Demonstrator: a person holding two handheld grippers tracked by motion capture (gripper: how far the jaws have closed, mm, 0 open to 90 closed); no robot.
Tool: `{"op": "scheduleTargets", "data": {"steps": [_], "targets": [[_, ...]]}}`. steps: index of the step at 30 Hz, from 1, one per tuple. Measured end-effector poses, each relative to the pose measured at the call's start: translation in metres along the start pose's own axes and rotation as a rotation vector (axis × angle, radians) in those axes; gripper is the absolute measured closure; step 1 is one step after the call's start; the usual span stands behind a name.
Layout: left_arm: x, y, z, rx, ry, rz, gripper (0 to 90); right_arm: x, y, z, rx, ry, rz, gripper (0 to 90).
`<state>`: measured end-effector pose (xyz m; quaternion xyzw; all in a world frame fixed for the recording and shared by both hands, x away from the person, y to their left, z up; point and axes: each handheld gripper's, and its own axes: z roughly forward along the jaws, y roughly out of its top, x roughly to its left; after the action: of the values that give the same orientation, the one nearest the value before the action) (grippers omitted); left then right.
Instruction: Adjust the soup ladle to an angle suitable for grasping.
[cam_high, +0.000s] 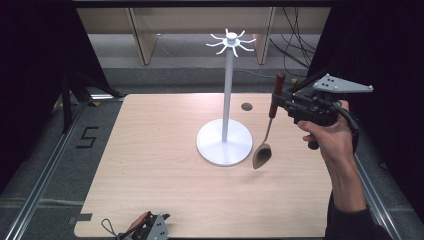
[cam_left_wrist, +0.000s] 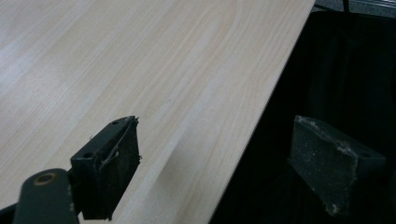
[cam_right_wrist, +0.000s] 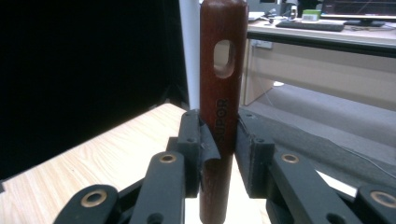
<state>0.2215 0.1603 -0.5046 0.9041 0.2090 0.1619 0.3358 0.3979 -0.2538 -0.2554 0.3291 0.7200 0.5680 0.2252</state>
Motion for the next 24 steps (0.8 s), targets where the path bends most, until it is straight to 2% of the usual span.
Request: {"op": "scheduleTargets", "data": {"steps": [2,3,4,5,6,7,9,11,12,14,15,18,20,22,23,24], "targets": [[0.0,0.0,0.0,-0.011,-0.002,-0.013,15.3,0.0,0.005,0.004,0.0,0.009,0.0,73.9],[0.001,0.0,0.0,-0.004,-0.016,-0.005,15.3,0.002,0.007,0.005,0.002,0.019,0.019,73.9],[0.001,0.0,0.0,-0.002,-0.012,-0.002,15.3,0.002,0.009,0.007,-0.003,0.025,0.006,73.9],[0.001,0.0,0.0,-0.006,-0.028,-0.008,15.3,0.003,0.012,0.008,0.006,0.031,0.016,73.9],[0.0,0.0,0.001,-0.013,-0.026,-0.016,15.3,0.004,0.014,0.01,0.005,0.031,0.022,73.9],[0.0,0.0,0.001,-0.014,-0.026,-0.019,15.3,0.002,0.016,0.012,-0.004,0.031,0.001,73.9],[0.0,0.0,0.001,-0.023,-0.032,-0.028,15.3,0.004,0.02,0.016,0.008,0.032,0.017,73.9],[0.0,0.0,0.001,-0.024,-0.03,-0.027,15.3,0.004,0.024,0.02,0.004,0.034,-0.002,73.9],[0.0,0.0,0.0,-0.021,-0.008,-0.021,15.3,0.004,0.026,0.021,0.007,0.035,-0.005,73.9],[0.0,0.0,0.0,-0.017,0.004,-0.013,15.2,0.005,0.029,0.024,0.013,0.034,-0.001,73.9],[0.0,0.0,0.0,-0.02,0.011,-0.013,15.2,0.004,0.031,0.026,0.001,0.025,-0.024,73.9],[0.0,0.0,-0.001,-0.018,0.004,-0.021,15.2,0.005,0.038,0.03,0.017,0.033,0.008,73.8],[0.001,0.0,-0.001,-0.013,0.003,-0.015,15.2,0.004,0.044,0.034,-0.001,0.034,-0.024,73.9],[0.0,0.0,0.0,-0.022,-0.008,-0.018,15.2,0.005,0.046,0.035,0.0,0.02,-0.022,73.9],[0.001,0.0,-0.001,-0.015,-0.003,-0.01,15.2,0.006,0.049,0.036,0.004,0.019,-0.022,73.9],[0.0,0.0,-0.001,-0.019,0.005,-0.02,15.2,0.006,0.05,0.038,0.001,0.019,-0.028,73.9]]}}
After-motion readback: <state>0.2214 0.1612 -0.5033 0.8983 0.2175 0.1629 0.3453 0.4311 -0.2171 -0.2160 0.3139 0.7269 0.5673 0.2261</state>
